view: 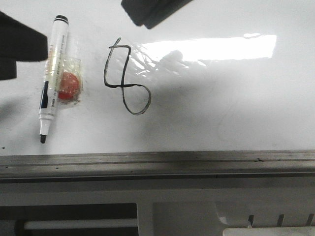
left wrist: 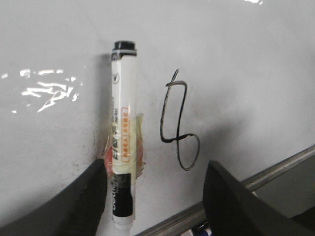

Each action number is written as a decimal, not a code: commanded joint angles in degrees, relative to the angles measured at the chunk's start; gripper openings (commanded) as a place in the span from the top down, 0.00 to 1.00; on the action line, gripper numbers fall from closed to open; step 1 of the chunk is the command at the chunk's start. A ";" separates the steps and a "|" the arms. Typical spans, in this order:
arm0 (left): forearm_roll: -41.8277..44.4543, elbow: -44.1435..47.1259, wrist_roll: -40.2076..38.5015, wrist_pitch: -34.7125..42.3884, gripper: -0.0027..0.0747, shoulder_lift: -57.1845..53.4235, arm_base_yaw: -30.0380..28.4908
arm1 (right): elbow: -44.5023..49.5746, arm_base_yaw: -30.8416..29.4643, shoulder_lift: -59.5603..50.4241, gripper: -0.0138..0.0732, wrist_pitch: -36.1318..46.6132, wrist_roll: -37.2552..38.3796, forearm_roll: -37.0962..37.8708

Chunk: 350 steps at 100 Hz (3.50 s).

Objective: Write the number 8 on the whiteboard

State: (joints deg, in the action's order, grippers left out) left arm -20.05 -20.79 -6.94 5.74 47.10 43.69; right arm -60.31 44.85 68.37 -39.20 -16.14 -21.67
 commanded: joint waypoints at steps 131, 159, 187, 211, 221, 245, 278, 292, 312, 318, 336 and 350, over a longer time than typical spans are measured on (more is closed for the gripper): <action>6.00 12.29 0.26 0.16 0.99 -26.79 -0.20 | 42.85 -0.13 -62.33 0.91 25.07 -1.69 4.11; 6.00 12.29 0.26 0.16 0.99 -26.79 -0.20 | 42.85 -0.13 -62.33 0.91 25.16 -1.69 4.11; 6.00 12.29 0.26 0.16 0.99 -26.79 -0.20 | 42.85 -0.13 -62.33 0.91 25.16 -1.69 4.11; 6.00 13.78 0.26 0.16 0.99 -26.79 -0.20 | 42.85 -0.13 -62.33 0.91 25.16 -1.69 4.11; 6.00 14.59 0.26 0.16 0.99 -26.79 -0.20 | 42.85 -0.13 -62.33 0.91 25.16 -1.69 4.11; 6.79 14.92 0.26 -0.66 0.99 -26.79 -0.20 | 42.85 -0.13 -62.33 0.91 25.16 -1.69 4.11; 16.81 15.17 0.26 -1.29 0.99 -28.92 -11.21 | 42.85 -0.13 -62.33 0.91 25.16 -1.69 4.11; 18.57 15.78 0.26 -3.17 0.99 -32.43 -18.97 | 42.85 -0.13 -62.33 0.91 25.16 -1.69 4.11; 19.75 15.84 0.26 -9.27 0.99 -38.70 -31.14 | 42.85 -0.13 -62.33 0.91 25.16 -1.69 4.11; 21.33 15.84 0.26 -10.32 0.99 -40.27 -34.32 | 42.85 -0.13 -62.33 0.91 25.16 -1.69 4.11; 23.24 17.86 0.26 -10.80 0.99 -44.72 -42.88 | 42.85 -0.13 -62.33 0.91 25.16 -1.69 4.11; 22.57 21.46 0.26 -10.80 0.99 -47.72 -46.70 | 42.85 -0.13 -62.33 0.91 25.16 -1.69 4.11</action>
State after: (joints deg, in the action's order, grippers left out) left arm 2.79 0.09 -6.55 -9.16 0.29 -1.44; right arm -16.00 44.85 5.49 -18.24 -17.44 -17.69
